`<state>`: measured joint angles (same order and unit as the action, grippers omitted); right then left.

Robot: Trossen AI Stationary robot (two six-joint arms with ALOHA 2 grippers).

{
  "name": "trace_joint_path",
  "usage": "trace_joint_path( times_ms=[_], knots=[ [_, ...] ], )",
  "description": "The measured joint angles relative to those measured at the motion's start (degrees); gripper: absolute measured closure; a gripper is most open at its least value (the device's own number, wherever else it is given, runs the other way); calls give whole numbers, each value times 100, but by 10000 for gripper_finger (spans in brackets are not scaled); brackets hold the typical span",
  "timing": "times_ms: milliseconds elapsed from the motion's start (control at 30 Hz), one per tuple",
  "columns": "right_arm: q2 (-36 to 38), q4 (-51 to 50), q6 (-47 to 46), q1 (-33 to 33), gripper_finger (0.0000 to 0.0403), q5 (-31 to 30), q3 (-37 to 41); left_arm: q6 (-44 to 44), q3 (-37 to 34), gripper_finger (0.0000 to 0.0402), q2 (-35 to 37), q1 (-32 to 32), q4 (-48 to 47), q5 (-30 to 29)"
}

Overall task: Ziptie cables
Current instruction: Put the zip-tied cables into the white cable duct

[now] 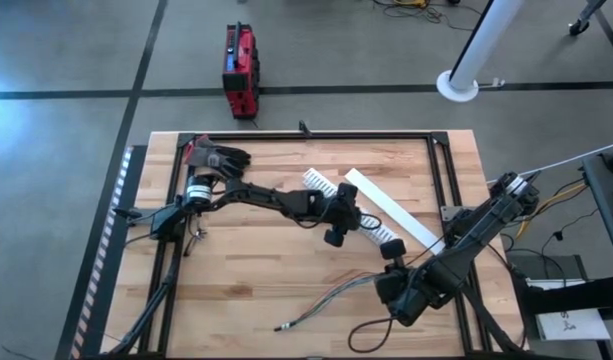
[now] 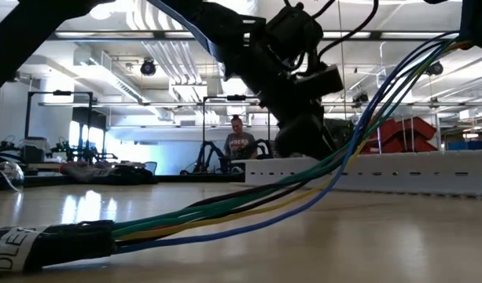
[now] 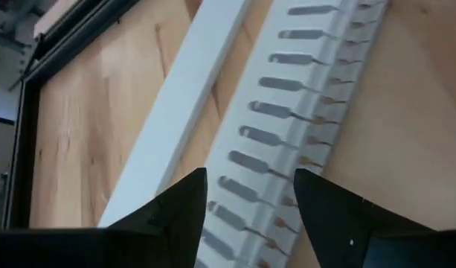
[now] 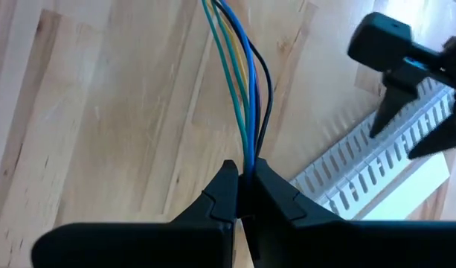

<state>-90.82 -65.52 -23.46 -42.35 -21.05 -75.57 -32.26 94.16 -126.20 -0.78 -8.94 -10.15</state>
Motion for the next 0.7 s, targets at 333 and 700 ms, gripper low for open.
trace_joint_path(
  times_ms=[333,700],
  knots=[
    [-3,-6,44,0,394,1,0,-903,-331,254,-488,7,1640,-1355],
    [-3,-2,47,0,394,4,0,-1097,-307,345,-584,-4,2119,-1774]
  ],
)
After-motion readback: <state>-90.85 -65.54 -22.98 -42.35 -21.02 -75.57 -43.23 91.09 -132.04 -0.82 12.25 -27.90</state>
